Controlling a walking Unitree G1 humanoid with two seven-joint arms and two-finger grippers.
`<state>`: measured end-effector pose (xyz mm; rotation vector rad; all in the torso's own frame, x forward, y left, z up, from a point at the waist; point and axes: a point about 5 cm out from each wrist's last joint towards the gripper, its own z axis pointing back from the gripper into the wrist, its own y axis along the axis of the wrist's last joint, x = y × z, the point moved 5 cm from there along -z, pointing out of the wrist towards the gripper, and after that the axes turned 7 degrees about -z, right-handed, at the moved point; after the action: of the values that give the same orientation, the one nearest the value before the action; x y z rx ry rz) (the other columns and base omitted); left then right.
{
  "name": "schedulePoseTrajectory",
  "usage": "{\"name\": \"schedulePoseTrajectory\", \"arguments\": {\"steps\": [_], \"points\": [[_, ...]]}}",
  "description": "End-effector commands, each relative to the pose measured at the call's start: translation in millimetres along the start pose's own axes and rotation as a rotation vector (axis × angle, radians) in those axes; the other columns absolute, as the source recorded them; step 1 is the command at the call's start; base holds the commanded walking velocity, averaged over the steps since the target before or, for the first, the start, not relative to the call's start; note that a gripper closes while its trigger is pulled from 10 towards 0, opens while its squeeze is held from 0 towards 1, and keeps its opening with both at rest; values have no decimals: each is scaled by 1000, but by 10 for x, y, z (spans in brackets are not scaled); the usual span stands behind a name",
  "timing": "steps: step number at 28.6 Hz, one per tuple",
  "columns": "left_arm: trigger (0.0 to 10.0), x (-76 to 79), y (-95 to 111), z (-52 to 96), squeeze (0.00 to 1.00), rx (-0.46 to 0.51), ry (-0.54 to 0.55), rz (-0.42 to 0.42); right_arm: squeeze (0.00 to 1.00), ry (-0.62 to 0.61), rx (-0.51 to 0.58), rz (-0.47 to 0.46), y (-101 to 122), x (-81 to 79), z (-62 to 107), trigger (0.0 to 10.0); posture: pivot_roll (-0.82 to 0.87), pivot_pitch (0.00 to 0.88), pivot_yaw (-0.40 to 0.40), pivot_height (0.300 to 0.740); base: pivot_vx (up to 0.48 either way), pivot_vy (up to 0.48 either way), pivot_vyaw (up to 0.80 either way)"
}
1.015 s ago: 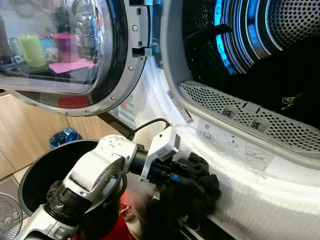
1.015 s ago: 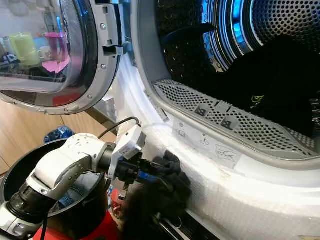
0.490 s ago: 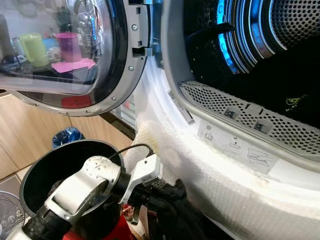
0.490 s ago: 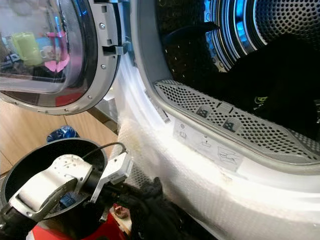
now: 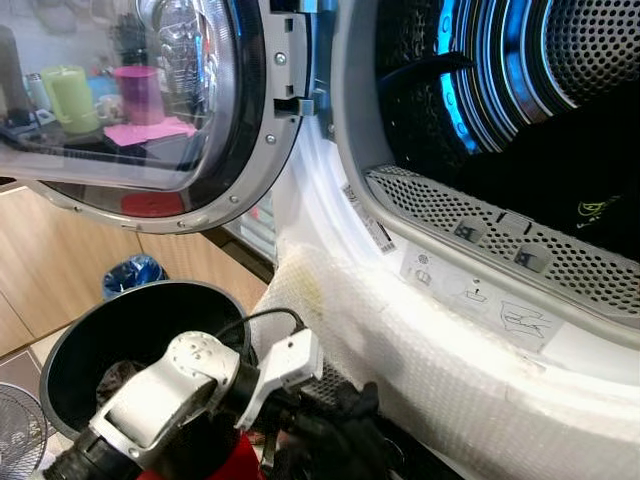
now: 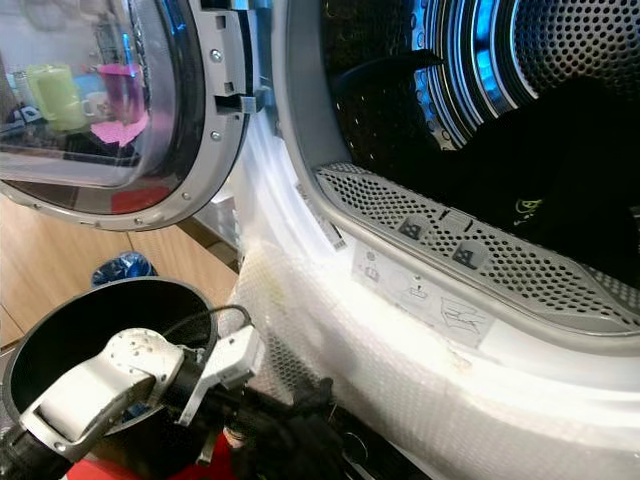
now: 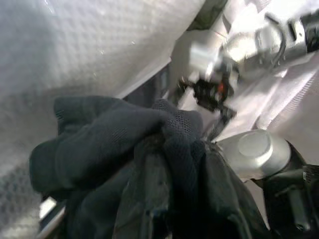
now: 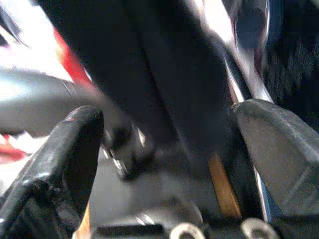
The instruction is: Clothes washing
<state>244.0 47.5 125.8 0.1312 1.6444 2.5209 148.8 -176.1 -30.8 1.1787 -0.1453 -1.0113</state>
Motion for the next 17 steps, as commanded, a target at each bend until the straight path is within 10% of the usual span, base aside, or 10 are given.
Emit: {"name": "schedulePoseTrajectory", "arguments": {"steps": [1,10,17], "points": [[0,31,2,-42,0,-1,-24,-24,1000,33,29,-26,84,-86,83,10000,182,0,-67,740,0,0,0],[0,16,37,-276,0,45,-42,-27,1000,69,-7,-60,127,-335,251,10000,149,0,-64,740,0,0,0],[0,-40,148,-444,0,96,-26,-36,1000,-12,16,-22,299,-276,-49,10000,136,0,-60,740,0,0,0]]}}
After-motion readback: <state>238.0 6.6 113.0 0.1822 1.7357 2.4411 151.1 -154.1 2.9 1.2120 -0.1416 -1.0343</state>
